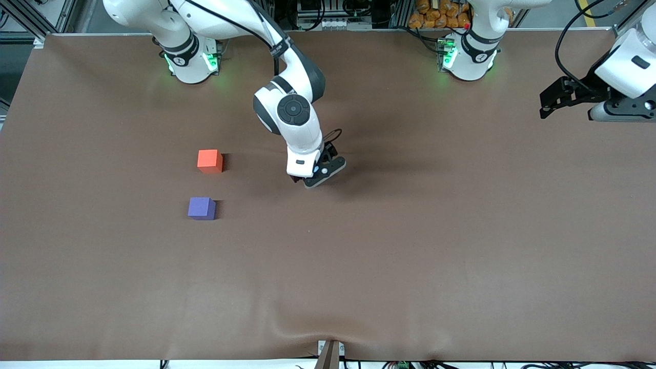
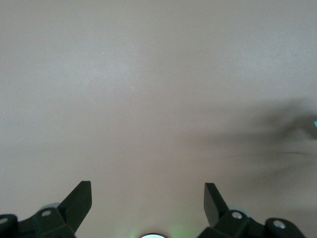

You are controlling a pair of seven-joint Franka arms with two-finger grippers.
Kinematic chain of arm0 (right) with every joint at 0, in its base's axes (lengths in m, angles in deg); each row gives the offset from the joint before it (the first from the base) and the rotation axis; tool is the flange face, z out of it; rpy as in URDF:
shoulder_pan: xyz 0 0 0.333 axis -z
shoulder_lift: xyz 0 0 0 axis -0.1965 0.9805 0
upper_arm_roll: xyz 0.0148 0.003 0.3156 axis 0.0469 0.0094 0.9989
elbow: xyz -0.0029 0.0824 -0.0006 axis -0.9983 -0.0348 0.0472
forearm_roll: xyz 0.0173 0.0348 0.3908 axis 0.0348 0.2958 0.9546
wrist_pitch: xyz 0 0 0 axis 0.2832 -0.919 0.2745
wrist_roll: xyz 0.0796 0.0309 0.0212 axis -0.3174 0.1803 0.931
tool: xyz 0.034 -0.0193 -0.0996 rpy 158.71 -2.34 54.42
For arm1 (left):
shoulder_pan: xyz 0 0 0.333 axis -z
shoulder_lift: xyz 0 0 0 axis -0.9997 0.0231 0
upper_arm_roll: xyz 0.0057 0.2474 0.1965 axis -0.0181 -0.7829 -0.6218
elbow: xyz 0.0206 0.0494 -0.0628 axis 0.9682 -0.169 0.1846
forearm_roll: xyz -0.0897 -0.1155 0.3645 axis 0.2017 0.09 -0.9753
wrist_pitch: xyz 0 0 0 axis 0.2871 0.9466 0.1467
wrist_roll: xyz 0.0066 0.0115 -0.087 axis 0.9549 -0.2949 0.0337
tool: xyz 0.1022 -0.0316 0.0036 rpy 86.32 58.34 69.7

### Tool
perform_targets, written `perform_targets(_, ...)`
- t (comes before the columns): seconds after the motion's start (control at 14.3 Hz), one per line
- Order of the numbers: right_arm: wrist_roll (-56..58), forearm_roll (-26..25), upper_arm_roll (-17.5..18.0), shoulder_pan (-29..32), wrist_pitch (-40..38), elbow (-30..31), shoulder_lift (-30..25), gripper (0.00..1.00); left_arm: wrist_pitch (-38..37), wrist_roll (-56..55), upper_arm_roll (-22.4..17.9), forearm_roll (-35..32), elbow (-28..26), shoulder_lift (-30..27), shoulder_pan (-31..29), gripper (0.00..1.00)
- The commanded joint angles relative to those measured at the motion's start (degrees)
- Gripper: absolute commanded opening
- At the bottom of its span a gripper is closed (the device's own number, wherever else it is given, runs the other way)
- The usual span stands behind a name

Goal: Place blue block between orange and purple blocks
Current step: 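Lower the right gripper and grasp the blue cube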

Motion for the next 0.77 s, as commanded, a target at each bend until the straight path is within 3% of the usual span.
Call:
perform_targets(0.0, 1.2, -1.5, -0.7, -1.1, 6.3, 6.0, -2.4, 1.00, -2.0, -0.8, -0.2, -0.6, 0.6, -0.4, 0.0, 1.00)
perform_targets(0.7, -0.9, -1.5, -0.7, -2.7, 7.8, 6.4, -0.7, 1.00, -2.0, -0.8, 0.4, -0.7, 1.1, -0.8, 0.0, 1.00)
